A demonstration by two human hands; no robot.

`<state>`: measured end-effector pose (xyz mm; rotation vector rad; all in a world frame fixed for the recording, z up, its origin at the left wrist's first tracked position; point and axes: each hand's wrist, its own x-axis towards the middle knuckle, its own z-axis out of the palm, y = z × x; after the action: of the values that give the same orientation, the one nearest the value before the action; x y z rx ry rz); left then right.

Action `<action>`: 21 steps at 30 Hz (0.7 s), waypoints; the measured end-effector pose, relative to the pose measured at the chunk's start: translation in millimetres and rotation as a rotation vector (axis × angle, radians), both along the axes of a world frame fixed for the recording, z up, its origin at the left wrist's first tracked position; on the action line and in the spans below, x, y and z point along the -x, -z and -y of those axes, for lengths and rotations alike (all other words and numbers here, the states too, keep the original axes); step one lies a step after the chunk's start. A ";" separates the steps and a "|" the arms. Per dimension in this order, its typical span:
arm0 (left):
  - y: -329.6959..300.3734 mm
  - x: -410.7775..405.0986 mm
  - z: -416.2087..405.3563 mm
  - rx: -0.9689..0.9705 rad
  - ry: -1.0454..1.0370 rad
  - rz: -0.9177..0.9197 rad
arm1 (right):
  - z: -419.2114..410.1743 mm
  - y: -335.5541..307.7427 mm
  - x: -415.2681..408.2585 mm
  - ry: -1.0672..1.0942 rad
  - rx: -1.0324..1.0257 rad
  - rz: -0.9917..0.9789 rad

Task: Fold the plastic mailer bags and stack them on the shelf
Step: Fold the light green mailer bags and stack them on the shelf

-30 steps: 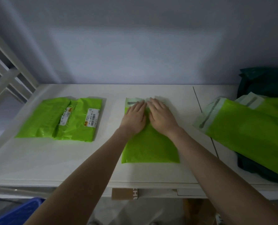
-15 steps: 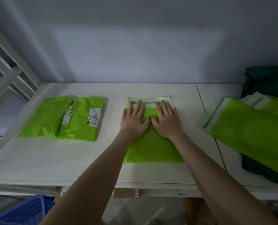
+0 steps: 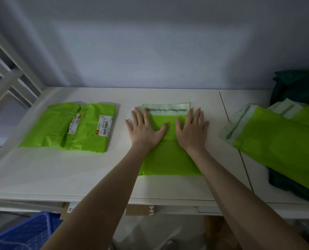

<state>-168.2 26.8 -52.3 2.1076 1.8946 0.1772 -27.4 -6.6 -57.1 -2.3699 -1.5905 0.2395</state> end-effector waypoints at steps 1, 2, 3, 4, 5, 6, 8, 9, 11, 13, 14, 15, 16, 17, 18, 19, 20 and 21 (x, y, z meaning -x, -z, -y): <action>-1.2 1.0 1.0 -0.006 -0.018 0.079 | 1.2 -1.0 -0.1 0.008 -0.044 0.002; -3.1 3.4 2.2 -0.025 -0.034 0.175 | 2.2 -2.4 -0.7 0.000 -0.101 0.008; -4.9 6.8 3.8 -0.056 -0.046 0.268 | 4.2 -5.0 -1.5 -0.019 -0.170 0.010; -6.5 11.7 5.1 -0.103 -0.054 0.335 | 5.7 -8.2 -3.2 -0.037 -0.239 0.000; -8.2 17.7 6.2 -0.161 -0.058 0.367 | 7.3 -12.2 -5.7 -0.041 -0.307 -0.024; -9.0 25.4 6.8 -0.218 -0.056 0.373 | 9.6 -15.2 -9.3 -0.035 -0.371 -0.057; -9.1 39.8 6.6 -0.253 -0.036 0.361 | 14.6 -21.4 -19.3 -0.016 -0.369 -0.138; -9.6 45.3 6.9 -0.226 -0.027 0.369 | 17.1 -23.0 -25.4 -0.009 -0.300 -0.190; -13.0 51.2 8.3 -0.132 -0.013 0.395 | 22.4 -26.7 -33.6 -0.013 -0.101 -0.290; -17.1 51.2 11.3 -0.047 0.001 0.404 | 26.1 -28.9 -35.3 -0.014 -0.010 -0.322; -18.3 49.5 12.4 -0.020 -0.002 0.413 | 27.1 -29.5 -34.0 -0.007 -0.005 -0.331; -19.3 46.9 13.5 -0.005 -0.012 0.418 | 27.9 -30.3 -31.5 0.006 -0.005 -0.345; -20.0 44.4 14.6 0.008 -0.035 0.418 | 28.5 -29.7 -29.0 0.023 -0.005 -0.367; -20.4 42.4 14.7 0.027 -0.069 0.426 | 28.6 -28.7 -26.8 0.041 0.000 -0.389; -21.1 41.1 14.3 0.059 -0.112 0.448 | 28.9 -27.8 -25.1 0.062 0.013 -0.410; -22.6 40.5 14.2 0.090 -0.156 0.478 | 29.4 -27.1 -24.1 0.086 0.034 -0.431; -23.6 40.3 14.0 0.112 -0.187 0.510 | 29.7 -27.1 -23.9 0.109 0.052 -0.457; -24.3 39.9 13.9 0.122 -0.194 0.538 | 30.0 -27.9 -24.4 0.127 0.057 -0.484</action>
<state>-208.1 12.9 -28.1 1.5849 1.7178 0.5894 -3.1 -36.6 -29.2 -2.2143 -1.2150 0.7728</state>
